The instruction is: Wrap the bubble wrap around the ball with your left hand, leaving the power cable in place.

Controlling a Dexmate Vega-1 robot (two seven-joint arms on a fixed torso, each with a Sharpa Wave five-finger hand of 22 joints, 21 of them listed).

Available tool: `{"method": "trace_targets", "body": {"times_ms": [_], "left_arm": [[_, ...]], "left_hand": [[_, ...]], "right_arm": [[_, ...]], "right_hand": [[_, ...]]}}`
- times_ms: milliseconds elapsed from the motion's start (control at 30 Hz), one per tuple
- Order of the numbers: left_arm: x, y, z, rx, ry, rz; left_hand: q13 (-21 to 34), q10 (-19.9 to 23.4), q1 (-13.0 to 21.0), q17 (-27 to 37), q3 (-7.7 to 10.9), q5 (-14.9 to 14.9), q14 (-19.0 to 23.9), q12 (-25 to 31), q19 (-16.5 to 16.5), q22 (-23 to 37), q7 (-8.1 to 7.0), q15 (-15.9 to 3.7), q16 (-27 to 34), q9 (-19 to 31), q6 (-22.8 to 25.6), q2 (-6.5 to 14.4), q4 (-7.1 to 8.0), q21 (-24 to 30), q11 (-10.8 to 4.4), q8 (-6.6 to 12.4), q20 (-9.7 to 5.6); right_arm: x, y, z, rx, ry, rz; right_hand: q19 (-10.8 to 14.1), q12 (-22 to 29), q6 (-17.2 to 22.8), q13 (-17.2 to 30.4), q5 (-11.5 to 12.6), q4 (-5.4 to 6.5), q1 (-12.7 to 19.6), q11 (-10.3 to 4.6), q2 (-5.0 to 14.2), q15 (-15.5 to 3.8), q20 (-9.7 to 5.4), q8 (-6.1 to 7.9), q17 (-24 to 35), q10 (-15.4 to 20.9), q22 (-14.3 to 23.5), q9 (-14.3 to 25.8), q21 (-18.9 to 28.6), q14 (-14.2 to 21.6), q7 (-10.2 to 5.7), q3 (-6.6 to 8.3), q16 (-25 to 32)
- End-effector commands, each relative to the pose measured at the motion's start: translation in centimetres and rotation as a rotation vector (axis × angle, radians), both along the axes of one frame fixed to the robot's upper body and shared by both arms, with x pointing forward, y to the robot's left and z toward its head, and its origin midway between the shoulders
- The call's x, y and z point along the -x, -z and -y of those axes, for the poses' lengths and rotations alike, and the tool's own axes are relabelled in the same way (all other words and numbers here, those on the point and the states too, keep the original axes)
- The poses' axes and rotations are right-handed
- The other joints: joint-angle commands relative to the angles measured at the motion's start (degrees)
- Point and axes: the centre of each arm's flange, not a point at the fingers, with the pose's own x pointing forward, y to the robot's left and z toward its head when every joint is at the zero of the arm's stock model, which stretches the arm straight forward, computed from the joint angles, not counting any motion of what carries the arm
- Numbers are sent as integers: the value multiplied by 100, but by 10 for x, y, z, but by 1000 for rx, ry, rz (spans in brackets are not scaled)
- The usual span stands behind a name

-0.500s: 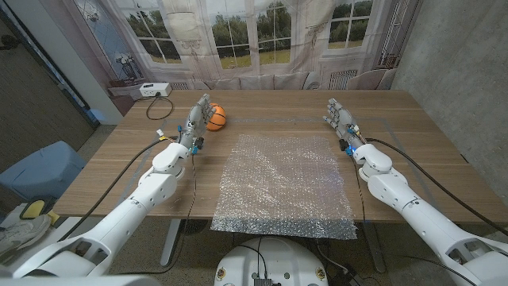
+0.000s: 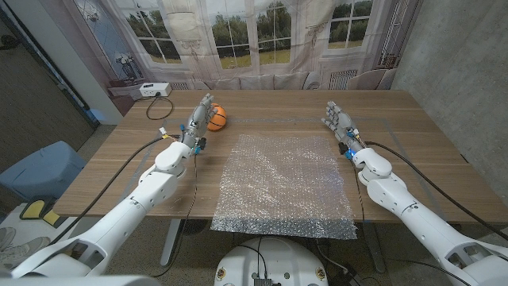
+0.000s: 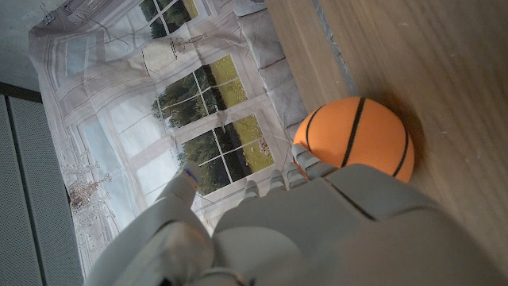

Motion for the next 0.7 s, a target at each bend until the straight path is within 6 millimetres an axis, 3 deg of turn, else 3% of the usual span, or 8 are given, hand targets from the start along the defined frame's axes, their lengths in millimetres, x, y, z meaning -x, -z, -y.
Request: {"method": "trace_targets", "body": {"times_ms": [33, 67, 200, 300, 467, 500, 600, 700], "left_arm": [[18, -30, 34, -108, -109, 233], [20, -32, 37, -113, -116, 248], [25, -37, 49, -154, -177, 287], [30, -40, 56, -241, -238, 296], [37, -45, 66, -385, -305, 298], [39, -46, 69, -416, -319, 298], [44, -47, 73, -495, -361, 294], [49, -47, 77, -564, -410, 290]], "left_hand": [[11, 227, 144, 16, 7, 5, 176, 56, 112, -2, 97, -79, 21, 19, 78, -10, -138, 40, -182, 41, -88], [11, 275, 166, 15, 6, 4, 221, 59, 143, -4, 94, -94, 18, 18, 127, -11, -165, 43, -283, 41, -95], [10, 382, 219, 14, -2, 1, 391, 66, 226, -8, 54, -168, 37, 18, 207, -33, -236, 54, -345, 28, -94], [14, 545, 324, 16, -29, -7, 691, 71, 374, -10, -103, -270, 60, 20, 213, -130, -386, 73, -534, -23, -61], [27, 724, 500, 24, -44, -15, 988, 78, 468, -9, -303, -305, 66, 33, 451, -259, -563, 64, -615, 40, -3], [33, 827, 615, 27, -37, -18, 1101, 83, 520, -4, -240, -346, 53, 42, 742, -296, -617, 61, -649, 118, 76], [44, 1066, 812, 36, -16, -20, 1446, 129, 632, 7, -150, -306, 106, 49, 947, -352, -666, 75, -606, 136, 216], [51, 1100, 948, 42, 7, -19, 1545, 118, 680, 13, -167, -324, 104, 53, 1010, -379, -692, 80, -570, 135, 299]], "right_arm": [[-11, 6, 13, -15, -25, 0], [-12, 7, 14, -15, -27, -2], [-12, 10, 19, -21, -30, -4], [-11, 13, 21, -28, -33, -2], [-6, 19, 22, -33, -32, -2], [-5, 19, 22, -35, -30, 0], [-1, 21, 22, -38, -25, 6], [3, 23, 22, -43, -21, 10]], "right_hand": [[34, 30, -6, 22, 34, -8, 6, 41, -7, 2, 16, 36, 17, 5, 23, 29, 33, -45, -50, 42, 35], [31, 31, -5, 22, 34, -9, 6, 36, -7, 2, 20, 37, 17, 8, 23, 29, 32, -45, -49, 42, 35], [28, 31, -5, 20, 34, -12, 3, 36, -8, 3, 23, 37, 15, 8, 24, 29, 31, -45, -44, 42, 35], [26, 31, -3, 19, 34, -14, 1, 31, -10, 3, 26, 39, 14, 8, 24, 29, 31, -44, -47, 42, 35], [28, 32, -5, 17, 35, -17, -1, 26, -11, 6, 26, 38, 12, 11, 24, 29, 32, -39, -46, 42, 38], [26, 33, -3, 17, 35, -18, -1, 33, -10, 9, 24, 39, 12, 14, 24, 29, 32, -39, -50, 43, 38], [29, 33, -5, 16, 35, -21, -3, 28, -11, 29, 22, 39, 10, 15, 24, 29, 33, -32, -50, 43, 40], [28, 34, -6, 15, 36, -23, -4, 29, -10, 33, 23, 39, 10, 18, 24, 28, 33, -33, -46, 44, 40]]}}
